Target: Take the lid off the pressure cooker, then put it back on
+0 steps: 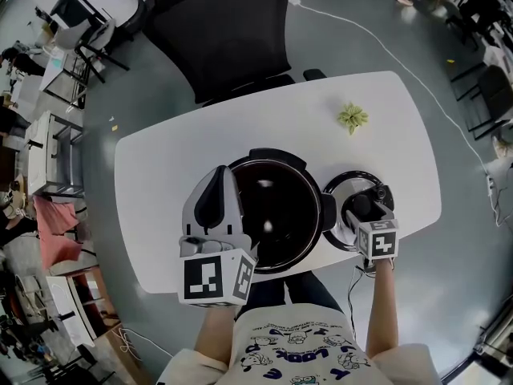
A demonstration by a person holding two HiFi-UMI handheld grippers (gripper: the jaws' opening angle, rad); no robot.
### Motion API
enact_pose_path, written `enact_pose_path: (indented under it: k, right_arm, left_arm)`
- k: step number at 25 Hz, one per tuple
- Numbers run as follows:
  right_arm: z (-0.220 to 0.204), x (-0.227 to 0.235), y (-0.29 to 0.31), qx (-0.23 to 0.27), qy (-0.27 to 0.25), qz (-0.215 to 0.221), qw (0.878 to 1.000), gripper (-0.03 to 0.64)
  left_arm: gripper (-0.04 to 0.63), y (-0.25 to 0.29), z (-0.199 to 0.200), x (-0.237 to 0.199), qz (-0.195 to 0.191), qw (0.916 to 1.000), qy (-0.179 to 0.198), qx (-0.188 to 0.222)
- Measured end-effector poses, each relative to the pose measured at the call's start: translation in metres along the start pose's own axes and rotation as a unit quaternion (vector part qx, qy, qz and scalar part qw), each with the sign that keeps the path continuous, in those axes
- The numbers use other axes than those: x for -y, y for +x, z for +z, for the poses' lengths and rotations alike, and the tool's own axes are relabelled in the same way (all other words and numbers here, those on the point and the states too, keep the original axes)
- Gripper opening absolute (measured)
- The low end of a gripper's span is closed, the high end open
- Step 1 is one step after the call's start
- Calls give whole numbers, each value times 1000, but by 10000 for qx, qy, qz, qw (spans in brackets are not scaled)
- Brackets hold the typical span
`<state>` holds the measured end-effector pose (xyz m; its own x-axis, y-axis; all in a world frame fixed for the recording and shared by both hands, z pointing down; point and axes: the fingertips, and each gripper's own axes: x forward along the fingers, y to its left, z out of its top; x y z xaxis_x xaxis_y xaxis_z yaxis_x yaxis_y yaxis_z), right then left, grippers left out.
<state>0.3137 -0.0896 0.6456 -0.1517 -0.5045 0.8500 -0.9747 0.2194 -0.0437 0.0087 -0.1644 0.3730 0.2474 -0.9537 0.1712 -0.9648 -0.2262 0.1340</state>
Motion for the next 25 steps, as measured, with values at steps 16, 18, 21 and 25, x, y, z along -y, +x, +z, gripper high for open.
enact_pose_path:
  k: [16,18,21,25]
  right_arm:
    - [3,-5,1,299,-219,171,9992,295]
    - [3,-4,1,352,-218,171,9990,295]
    - [2,-2,0,419,-213,172,9987,295]
    - [4,-5,1,423,-190,177,9988,295]
  left_arm:
    - [12,9,-9,1,15,9999,-25,-162]
    - [12,8,-10,1,34,9998,-34,-173]
    - [12,6,-12,0,74,9998,-54,-175]
    - [12,1,-11,-6,149,9997,-42,-170]
